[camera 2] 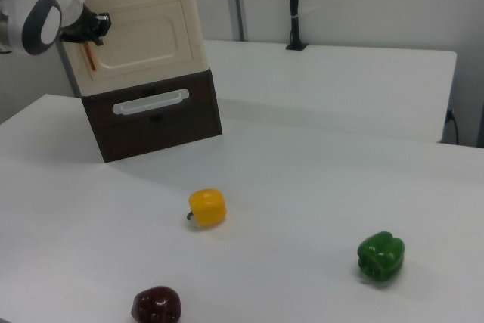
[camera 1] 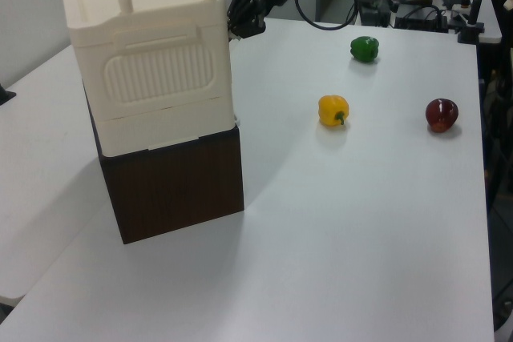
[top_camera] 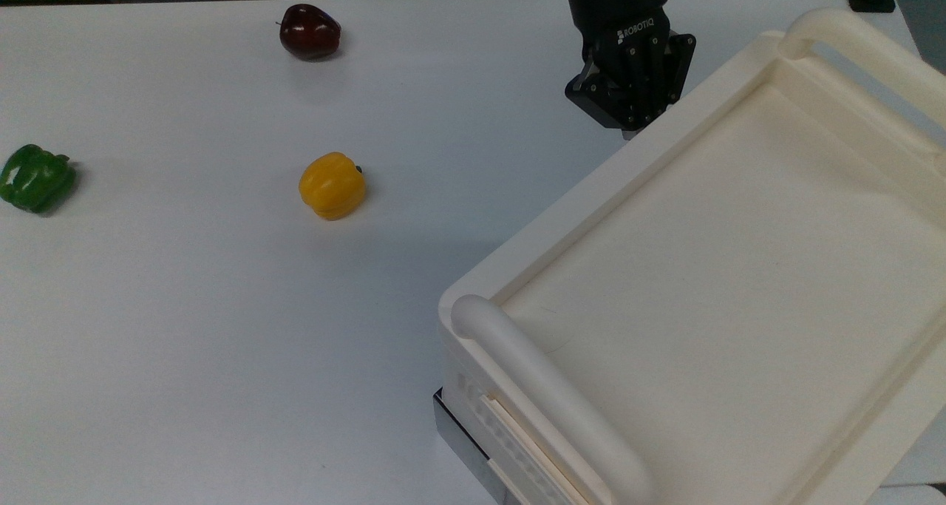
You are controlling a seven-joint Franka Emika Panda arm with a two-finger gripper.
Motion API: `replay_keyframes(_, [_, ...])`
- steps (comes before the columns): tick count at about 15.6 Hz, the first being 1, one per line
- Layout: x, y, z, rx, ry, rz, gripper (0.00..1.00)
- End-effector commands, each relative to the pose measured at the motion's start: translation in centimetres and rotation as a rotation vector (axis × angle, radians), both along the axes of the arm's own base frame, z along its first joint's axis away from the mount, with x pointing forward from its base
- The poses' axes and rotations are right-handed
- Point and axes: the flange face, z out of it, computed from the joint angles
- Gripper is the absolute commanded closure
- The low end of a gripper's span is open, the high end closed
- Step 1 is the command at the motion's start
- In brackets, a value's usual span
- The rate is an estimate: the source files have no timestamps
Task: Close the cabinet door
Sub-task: 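Lift the gripper away from the closed door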
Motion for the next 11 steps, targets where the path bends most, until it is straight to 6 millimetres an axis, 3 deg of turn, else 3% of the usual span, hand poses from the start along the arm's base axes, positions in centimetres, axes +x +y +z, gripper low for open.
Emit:
replay_keyframes(1, [0.4, 1.3, -0.4, 0.045, -0.016, -0.022, 1.00])
replay_keyframes(4, [-0.1, 1.3, -0.4, 0.044, 0.001, -0.018, 1.00])
replay_keyframes(6, [-0.8, 0.5, -2.1, 0.037, 0.094, -0.027, 1.00])
replay_keyframes(9, [-1.3, -2.8, -2.4, 0.039, 0.300, -0.100, 1.00])
replay_keyframes(11, [-2.3, -6.2, -1.2, 0.024, 0.441, -0.160, 1.00])
